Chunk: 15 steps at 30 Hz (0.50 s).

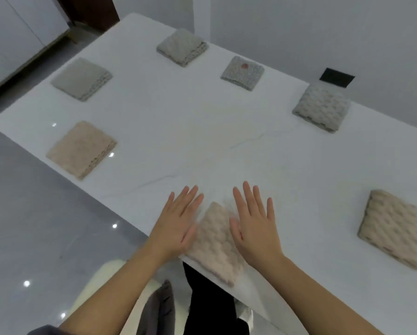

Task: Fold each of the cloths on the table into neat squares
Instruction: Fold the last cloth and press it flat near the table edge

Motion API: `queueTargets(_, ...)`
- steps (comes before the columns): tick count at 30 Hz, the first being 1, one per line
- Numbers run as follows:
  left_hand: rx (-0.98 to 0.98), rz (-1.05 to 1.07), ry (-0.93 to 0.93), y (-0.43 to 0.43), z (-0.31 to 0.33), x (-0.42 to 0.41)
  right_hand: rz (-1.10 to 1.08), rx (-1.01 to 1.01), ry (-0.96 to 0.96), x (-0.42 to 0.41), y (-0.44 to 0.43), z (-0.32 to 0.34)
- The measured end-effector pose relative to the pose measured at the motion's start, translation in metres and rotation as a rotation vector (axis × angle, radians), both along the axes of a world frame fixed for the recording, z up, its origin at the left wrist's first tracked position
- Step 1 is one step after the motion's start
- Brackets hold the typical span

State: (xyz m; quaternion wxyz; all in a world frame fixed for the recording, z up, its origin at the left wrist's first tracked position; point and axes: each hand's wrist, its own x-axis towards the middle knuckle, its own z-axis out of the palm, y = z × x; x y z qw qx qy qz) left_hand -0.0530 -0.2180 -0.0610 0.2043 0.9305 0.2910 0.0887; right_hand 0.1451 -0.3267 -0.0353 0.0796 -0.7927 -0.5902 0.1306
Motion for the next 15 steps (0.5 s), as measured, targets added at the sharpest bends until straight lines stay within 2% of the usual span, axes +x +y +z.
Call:
queueTargets(6,-0.008,0.056,0.075,-0.044,-0.013,0.002,-0.158,-0.072,0.112,-0.012,-0.075,-0.034)
queueTargets(15,-0.01,-0.092,0.152,-0.029,-0.032,0.03,-0.217,0.0,0.172,-0.04,-0.083,-0.067)
